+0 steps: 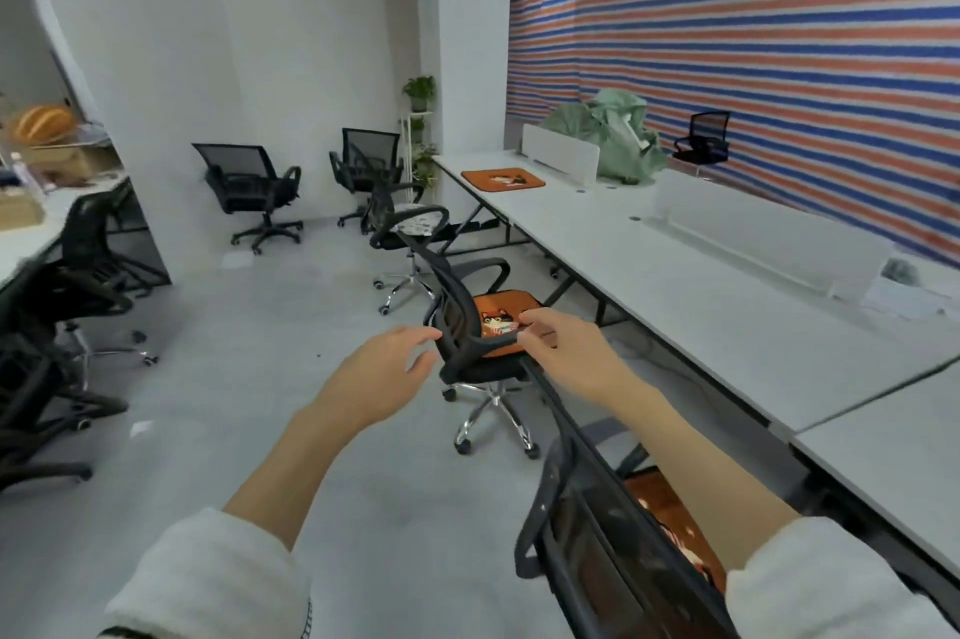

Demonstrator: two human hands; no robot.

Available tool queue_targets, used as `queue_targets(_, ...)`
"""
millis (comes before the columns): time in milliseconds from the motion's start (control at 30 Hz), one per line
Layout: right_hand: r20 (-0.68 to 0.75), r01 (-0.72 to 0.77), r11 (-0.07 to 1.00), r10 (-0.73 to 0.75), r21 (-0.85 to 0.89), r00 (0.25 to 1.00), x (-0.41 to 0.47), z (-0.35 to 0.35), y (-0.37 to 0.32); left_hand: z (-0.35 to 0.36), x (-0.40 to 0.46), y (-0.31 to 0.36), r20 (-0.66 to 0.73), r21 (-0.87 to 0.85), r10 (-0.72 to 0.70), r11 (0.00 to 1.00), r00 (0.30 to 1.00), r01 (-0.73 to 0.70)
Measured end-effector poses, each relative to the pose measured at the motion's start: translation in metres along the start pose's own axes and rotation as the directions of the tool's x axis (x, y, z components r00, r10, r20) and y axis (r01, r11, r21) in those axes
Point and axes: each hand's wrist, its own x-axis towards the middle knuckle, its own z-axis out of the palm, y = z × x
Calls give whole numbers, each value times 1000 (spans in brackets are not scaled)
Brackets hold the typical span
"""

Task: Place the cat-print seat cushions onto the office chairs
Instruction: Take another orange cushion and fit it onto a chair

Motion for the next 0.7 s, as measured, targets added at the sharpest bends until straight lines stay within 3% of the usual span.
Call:
queue_targets(233, -25, -35, 999, 36, 14, 999, 203, 44, -33, -54, 173, -116, -48, -71, 24, 997, 999, -28)
queue_targets(367, -62, -54, 998, 55, 16, 997, 300, 53, -34, -60, 261, -159, 16, -157, 37, 987, 999, -34)
queue_targets(700, -64, -55, 996, 60, 74, 996, 601, 100, -7, -68, 538, -305, 15, -131, 55, 990, 998, -53)
